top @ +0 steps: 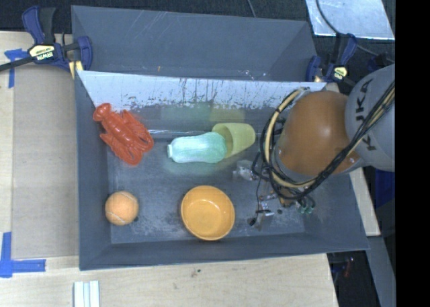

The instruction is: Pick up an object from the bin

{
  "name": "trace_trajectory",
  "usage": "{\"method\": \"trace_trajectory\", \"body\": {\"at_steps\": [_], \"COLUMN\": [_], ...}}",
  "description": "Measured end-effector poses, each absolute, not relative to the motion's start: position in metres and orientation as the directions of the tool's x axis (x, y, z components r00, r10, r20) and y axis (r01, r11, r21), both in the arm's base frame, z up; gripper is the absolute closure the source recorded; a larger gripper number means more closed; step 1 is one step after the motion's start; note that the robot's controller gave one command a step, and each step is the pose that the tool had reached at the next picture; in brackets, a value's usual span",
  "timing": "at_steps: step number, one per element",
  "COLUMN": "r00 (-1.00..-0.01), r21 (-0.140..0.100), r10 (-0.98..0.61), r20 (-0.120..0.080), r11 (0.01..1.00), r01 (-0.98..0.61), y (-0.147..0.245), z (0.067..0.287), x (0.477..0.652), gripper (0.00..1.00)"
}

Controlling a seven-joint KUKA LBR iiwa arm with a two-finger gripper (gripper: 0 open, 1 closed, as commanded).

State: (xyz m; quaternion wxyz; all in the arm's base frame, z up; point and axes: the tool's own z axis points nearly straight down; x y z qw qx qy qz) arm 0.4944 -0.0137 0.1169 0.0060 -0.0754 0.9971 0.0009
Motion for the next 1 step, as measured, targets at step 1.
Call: {"method": "trace_trajectory", "body": {"at_steps": [1], "r00": [-0.967], "r21": [-0.003], "r10": [-0.252], "r20": [-0.026], "r11": [0.968], "r01": [-0.252], "y": [0.0548], "z": [0.1548], "x": [0.4884], "gripper": [0.00]}}
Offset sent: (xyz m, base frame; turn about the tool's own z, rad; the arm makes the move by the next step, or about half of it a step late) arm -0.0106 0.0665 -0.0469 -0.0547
